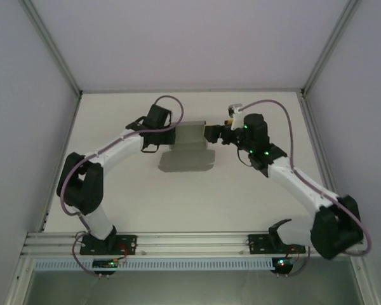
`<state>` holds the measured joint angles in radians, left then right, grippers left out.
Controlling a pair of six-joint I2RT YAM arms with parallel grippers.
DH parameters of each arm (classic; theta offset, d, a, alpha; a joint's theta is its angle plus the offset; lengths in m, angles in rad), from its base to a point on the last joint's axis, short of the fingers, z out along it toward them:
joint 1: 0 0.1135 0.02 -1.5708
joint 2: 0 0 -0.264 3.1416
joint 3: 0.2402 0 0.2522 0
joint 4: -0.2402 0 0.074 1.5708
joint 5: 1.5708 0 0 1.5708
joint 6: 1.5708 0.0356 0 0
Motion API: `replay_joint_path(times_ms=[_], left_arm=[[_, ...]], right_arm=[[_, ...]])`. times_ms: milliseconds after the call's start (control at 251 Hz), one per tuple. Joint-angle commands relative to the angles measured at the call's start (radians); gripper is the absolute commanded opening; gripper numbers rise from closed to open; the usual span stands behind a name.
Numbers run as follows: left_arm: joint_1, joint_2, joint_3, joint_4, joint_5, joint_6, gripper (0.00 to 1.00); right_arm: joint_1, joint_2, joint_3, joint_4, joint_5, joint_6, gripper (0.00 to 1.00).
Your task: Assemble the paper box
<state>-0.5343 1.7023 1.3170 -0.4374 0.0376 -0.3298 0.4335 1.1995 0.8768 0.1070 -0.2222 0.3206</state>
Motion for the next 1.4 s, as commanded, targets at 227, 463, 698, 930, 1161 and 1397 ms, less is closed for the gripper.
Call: replay_joint_path(times_ms=[227,463,698,930,1161,1397], left_arm=[[-0.102,0.022,0.173,-0.567,0.068,0.457,0.0],[-0.174,0.168,0.297,-0.692,-0.052,0.516,0.0],[-0.244,0.431,0.436,-0.798,-0.208,0.515,0.0],[-0.282,0.539,0.51,-0.715,-0.329,0.484,0.02],[-0.318,0.654,0.472,-0.593,-0.64,0.389,0.0],[-0.34,0.682,0.425,-0.494,-0.632,0.408,0.08]], right_arm=[[-0.185,-0.225,-0.096,-0.412,0.083,-0.018,0.99],[-0.28,-0.214,-0.102,-0.507,0.034,0.003,0.99],[-0.322,-0.194,-0.12,-0.488,0.031,0.009,0.99],[-0.367,-0.181,-0.132,-0.482,0.001,0.018,0.99],[-0.396,-0.169,-0.155,-0.462,0.005,0.035,0.99],[-0.409,-0.174,-0.163,-0.448,-0.016,0.052,0.99]])
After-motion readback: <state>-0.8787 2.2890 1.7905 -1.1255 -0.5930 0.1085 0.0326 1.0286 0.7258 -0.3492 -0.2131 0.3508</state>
